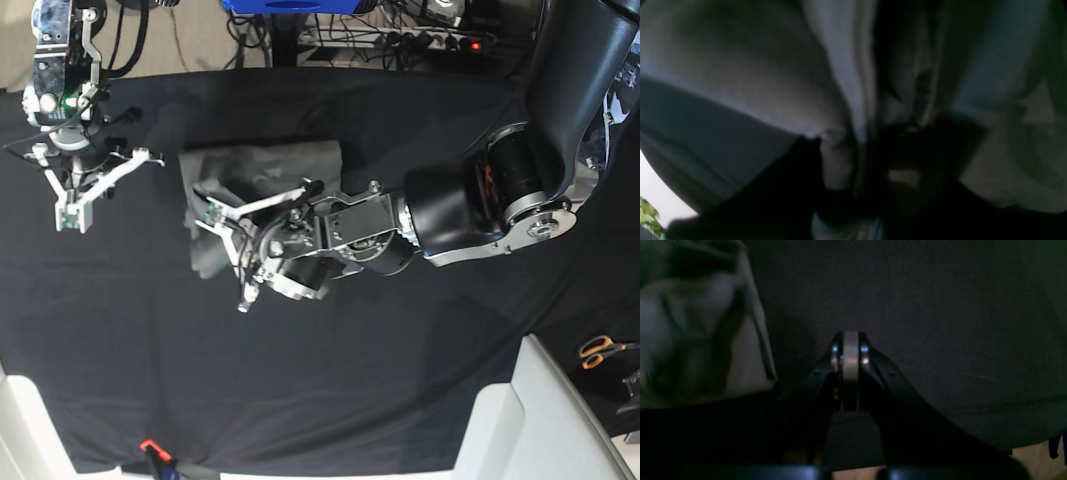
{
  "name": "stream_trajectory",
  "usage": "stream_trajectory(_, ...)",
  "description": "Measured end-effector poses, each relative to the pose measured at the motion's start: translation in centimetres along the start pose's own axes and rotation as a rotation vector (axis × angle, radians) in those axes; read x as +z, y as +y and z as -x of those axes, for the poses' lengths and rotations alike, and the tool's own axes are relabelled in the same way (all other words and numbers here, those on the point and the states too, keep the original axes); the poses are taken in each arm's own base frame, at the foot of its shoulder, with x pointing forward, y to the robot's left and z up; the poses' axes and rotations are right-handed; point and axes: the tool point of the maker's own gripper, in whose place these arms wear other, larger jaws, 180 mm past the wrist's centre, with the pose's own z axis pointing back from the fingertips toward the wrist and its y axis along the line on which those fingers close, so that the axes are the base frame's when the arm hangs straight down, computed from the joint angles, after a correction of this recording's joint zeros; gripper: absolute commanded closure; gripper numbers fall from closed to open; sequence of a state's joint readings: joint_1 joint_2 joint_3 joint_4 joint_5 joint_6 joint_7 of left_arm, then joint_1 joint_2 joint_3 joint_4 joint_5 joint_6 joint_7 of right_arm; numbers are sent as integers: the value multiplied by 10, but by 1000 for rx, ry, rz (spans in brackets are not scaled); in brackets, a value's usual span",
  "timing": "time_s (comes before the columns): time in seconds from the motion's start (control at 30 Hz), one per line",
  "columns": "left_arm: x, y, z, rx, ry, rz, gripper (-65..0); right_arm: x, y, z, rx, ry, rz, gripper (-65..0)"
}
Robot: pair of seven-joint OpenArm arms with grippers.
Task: Fold the T-shirt properly
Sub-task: 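Lift and flip the bundle over with the left gripper, then hold the bundle with both grippers and square its edges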
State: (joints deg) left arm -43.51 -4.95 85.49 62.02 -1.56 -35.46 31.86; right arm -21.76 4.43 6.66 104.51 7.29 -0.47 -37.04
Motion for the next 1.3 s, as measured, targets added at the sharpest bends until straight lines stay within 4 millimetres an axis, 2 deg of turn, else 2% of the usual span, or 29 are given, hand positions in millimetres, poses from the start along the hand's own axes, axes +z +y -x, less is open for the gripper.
stream_trajectory(0.27,-4,4,-26,-3,-44,8,0,0,0,0,0,1,0,-2)
stream_trajectory(0.4,-10,-1,-18,22,-26,27,0,0,0,2,0,3,0,-2)
stream_trajectory(0.6,-12,-22,-24,70,-69,126,0,0,0,2,1,4,0,-2)
stream_trajectory(0.73,-13,-14,-15,163,-86,129,0,0,1,2,2,4,-3,-2)
stream_trajectory(0.97,-16,-17,-13,180,-83,134,0,2,2,7,7,13,-6,-2)
stream_trajectory(1.07,-16,-17,-13,180,-83,134,0,11,23,17,65,32,-62,0)
stream_trajectory(1.17,-16,-17,-13,182,-84,134,0,20,52,13,89,10,-153,0)
stream_trajectory(1.23,-16,-17,-14,183,-88,133,0,22,56,17,92,31,-169,0)
stream_trajectory(1.3,-16,-16,-13,183,-85,132,0,24,63,31,122,94,-195,0)
